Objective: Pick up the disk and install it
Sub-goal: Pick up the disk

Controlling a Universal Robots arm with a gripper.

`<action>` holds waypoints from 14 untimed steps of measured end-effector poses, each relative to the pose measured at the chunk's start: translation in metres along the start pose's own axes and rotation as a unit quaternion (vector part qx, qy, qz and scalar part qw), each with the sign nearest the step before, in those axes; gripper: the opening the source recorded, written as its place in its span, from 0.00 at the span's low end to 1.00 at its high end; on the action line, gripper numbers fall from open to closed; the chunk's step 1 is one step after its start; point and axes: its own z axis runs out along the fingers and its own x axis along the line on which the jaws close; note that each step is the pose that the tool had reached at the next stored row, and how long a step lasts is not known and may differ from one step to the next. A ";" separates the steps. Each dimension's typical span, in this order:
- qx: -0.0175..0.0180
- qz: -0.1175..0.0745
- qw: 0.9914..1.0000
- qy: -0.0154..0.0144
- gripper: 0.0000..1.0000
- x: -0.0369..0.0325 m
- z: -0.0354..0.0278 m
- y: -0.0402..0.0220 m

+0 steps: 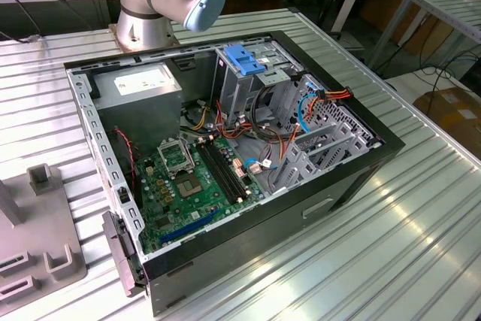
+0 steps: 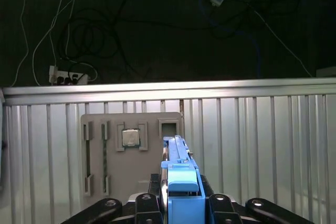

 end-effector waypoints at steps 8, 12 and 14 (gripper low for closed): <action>0.000 0.000 1.000 0.000 0.37 -0.0007 -0.0292 0.0004; 0.000 0.000 1.000 0.000 0.37 -0.0008 -0.0353 0.0005; 0.000 0.000 1.000 0.000 0.37 -0.0008 -0.0380 0.0005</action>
